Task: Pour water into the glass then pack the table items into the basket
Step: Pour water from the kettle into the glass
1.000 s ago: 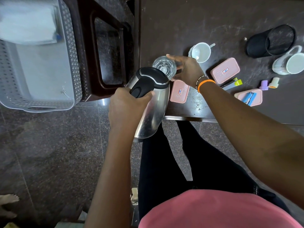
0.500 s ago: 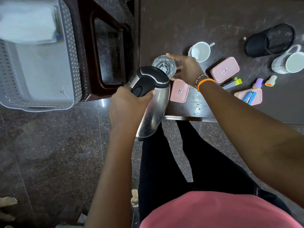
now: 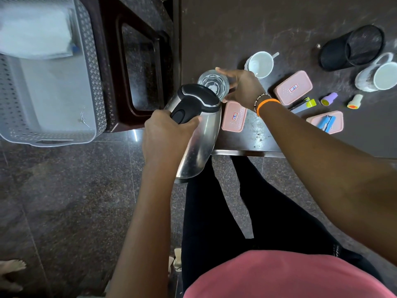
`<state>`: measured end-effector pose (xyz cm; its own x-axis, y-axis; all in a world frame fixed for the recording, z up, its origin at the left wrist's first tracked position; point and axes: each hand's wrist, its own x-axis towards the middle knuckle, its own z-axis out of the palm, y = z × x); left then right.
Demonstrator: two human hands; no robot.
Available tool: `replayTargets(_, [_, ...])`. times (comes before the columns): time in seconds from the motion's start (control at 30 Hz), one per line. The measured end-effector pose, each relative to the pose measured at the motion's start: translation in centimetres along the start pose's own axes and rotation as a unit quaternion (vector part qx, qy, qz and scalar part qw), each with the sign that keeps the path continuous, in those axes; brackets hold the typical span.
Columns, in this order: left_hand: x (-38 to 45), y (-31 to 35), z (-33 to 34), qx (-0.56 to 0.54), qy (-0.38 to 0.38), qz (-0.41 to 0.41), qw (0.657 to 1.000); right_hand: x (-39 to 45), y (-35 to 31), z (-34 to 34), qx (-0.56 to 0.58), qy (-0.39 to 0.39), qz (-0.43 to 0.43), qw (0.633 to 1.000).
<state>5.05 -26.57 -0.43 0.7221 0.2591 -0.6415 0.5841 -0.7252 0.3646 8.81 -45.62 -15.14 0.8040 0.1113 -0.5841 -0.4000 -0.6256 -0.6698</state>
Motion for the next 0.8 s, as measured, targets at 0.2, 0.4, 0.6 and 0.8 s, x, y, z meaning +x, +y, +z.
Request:
replayTargets(0.2, [0.10,0.19,-0.13,0.012,-0.005,0.004,1.000,0.06,0.13,0.08,-0.006,-0.001,0.006,1.000])
replayTargets(0.4, [0.40,0.31,-0.20,0.018,-0.004,-0.002,1.000,0.10,0.07,0.01,-0.039,0.008,-0.004,0.999])
replayTargets(0.6, [0.14,-0.02,-0.03,0.014,-0.002,-0.004,1.000,0.11,0.11,0.00,-0.055,0.010,-0.012,0.998])
replayTargets(0.8, [-0.04,-0.22,0.12,0.006,0.001,-0.010,1.000,0.21,0.25,0.17,-0.061,0.012,-0.009,0.998])
